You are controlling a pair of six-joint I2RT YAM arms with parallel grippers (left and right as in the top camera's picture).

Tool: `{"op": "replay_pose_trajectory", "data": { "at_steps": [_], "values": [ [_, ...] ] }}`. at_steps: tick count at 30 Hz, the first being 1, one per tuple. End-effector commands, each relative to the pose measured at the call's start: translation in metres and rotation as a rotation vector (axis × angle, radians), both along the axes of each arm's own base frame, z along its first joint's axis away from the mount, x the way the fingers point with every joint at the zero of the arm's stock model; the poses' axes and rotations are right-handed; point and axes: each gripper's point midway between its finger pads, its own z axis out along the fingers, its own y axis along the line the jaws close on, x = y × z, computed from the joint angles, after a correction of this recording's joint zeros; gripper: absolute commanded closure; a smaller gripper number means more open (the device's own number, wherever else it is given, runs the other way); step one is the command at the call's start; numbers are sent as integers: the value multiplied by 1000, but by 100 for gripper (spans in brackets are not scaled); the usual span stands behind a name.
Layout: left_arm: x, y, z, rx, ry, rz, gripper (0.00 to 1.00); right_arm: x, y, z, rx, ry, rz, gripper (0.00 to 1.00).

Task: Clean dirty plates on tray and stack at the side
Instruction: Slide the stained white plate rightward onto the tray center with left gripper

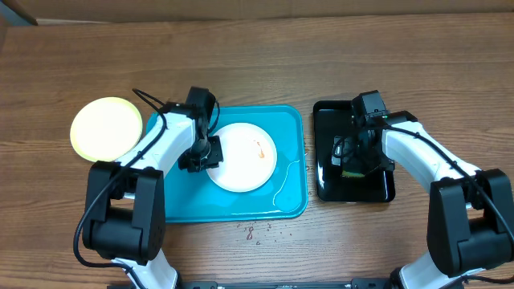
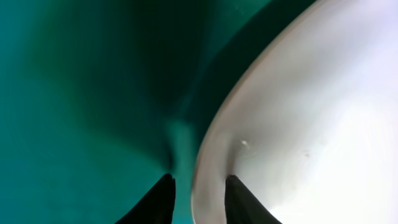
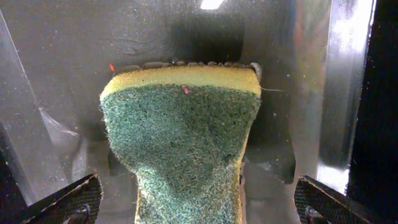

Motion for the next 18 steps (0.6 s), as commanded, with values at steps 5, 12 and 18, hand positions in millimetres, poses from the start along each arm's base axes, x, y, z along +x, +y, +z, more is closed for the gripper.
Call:
{"op": "replay_pose_trajectory", "data": {
  "at_steps": [5,12,18],
  "values": [
    [-2,-1,-11,5,-7,-35,91,1,-2,5,-3,-19,-3,0],
    [2,-3,-11,-5,-22,-35,96,1,-2,5,-3,-19,-3,0],
    [2,-7,-11,-21,-22,-13,96,1,-2,5,-3,-19,-3,0]
  ]
}}
